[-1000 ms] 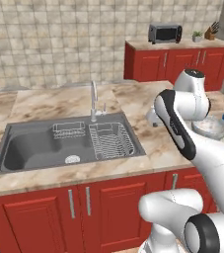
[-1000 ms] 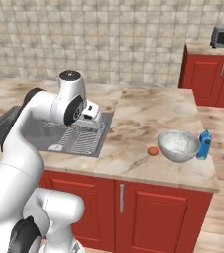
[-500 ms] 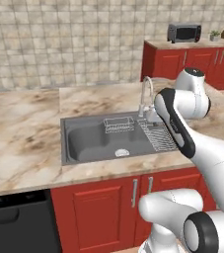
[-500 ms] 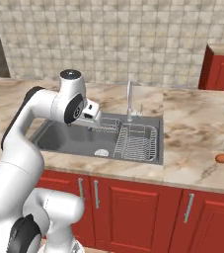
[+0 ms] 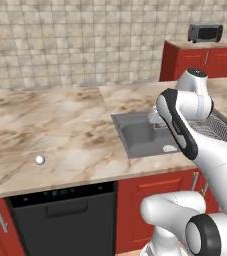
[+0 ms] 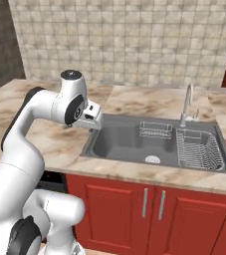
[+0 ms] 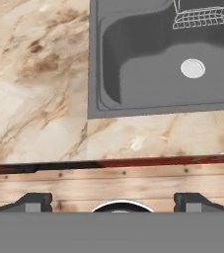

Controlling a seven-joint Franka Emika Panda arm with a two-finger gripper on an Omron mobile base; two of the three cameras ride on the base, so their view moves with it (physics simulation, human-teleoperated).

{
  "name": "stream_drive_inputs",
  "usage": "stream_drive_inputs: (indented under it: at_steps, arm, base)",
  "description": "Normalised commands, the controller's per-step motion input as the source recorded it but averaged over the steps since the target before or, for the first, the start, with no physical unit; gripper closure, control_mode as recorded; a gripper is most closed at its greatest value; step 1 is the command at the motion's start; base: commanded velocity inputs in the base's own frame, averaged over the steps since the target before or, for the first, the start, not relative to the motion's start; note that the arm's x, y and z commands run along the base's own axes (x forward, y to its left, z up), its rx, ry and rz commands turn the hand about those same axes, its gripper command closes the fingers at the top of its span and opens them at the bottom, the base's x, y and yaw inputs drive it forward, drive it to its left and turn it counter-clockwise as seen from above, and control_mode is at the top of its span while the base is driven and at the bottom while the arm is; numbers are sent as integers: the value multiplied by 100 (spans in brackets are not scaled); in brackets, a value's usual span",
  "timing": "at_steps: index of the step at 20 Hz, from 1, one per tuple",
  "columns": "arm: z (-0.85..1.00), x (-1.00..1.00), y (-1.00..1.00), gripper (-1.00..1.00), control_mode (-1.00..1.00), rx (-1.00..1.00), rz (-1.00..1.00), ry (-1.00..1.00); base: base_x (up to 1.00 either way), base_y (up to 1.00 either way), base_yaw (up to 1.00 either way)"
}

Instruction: Gather the eggs and milk located in the vicinity of the sink area and place them right next to the bowl.

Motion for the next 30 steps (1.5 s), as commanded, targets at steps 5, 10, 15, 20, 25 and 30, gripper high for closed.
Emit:
stream_drive_inputs:
  at_steps: [5,10,15,20,25,30]
  arm:
    - [0,0,0,-100,100,0,0,0]
    - [0,0,0,-100,100,0,0,0]
    - [0,0,0,-100,100,0,0,0]
    - [0,0,0,-100,100,0,0,0]
    - [0,25,0,-100,-100,0,0,4]
    - [17,47,0,-100,-100,-15,1,40]
  base:
    - [-2,100,0]
    - [0,100,0]
    - [74,75,-2]
    - [52,34,0]
    - [0,0,0]
    - [0,0,0]
